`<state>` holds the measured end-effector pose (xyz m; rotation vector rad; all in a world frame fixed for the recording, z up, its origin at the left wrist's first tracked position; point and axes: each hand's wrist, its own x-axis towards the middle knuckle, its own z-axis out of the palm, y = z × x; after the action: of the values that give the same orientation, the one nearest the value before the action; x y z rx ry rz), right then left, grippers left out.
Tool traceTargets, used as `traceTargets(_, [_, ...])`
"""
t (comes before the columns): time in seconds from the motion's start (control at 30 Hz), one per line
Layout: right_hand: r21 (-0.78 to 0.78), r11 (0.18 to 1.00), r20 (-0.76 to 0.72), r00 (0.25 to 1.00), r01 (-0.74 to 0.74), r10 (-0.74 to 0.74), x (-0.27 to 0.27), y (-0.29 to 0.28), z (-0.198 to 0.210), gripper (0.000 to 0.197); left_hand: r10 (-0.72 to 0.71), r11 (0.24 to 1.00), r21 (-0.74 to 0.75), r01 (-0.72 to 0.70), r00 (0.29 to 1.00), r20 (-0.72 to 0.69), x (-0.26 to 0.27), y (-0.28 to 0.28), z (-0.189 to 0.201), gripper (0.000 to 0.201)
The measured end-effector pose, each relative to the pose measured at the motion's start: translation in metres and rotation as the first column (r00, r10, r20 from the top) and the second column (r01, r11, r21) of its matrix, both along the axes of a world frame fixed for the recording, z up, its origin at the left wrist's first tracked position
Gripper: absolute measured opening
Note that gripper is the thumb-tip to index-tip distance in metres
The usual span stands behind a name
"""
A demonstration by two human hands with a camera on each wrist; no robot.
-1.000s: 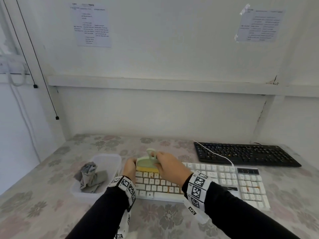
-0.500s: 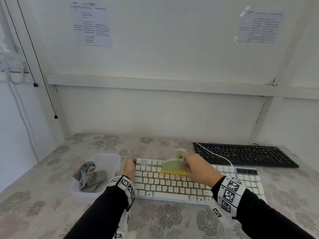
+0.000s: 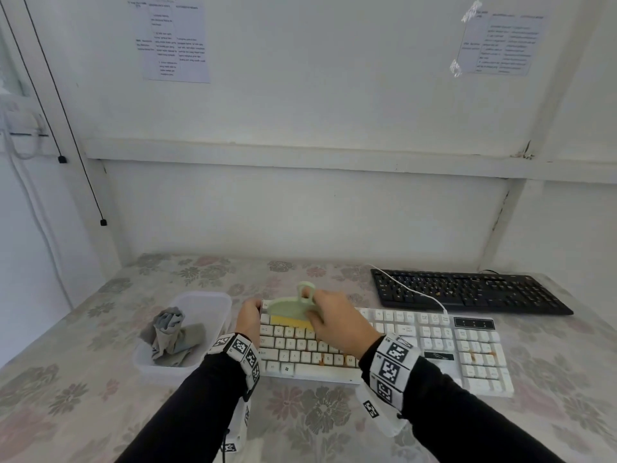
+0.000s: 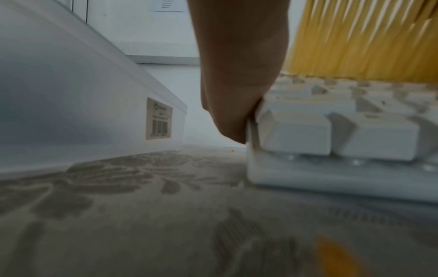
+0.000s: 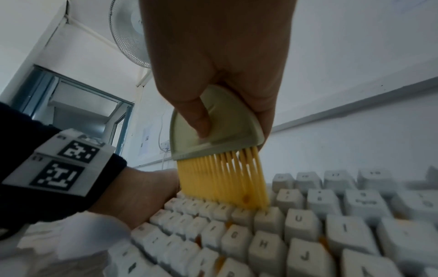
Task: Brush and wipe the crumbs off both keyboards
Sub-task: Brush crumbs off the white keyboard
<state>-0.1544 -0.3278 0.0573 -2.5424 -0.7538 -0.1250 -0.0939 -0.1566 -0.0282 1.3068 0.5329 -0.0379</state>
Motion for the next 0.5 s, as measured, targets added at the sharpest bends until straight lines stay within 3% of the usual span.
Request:
traceTargets(0.37, [-0.103, 0.977, -0.063, 0.979, 0.189, -0.196, 0.009, -0.078, -0.015, 0.013, -0.048, 0.999, 0.001, 0.048, 0.999, -0.019, 0.001, 0.0, -0.001, 0.031])
traceTargets(0.5, [-0.087, 0.965, -0.072, 0.964, 0.248, -0.254, 0.009, -0.113, -0.021, 0.019, -0.063, 0.998, 0.009, 0.063, 0.998, -0.018, 0.001, -0.001, -0.002, 0.035])
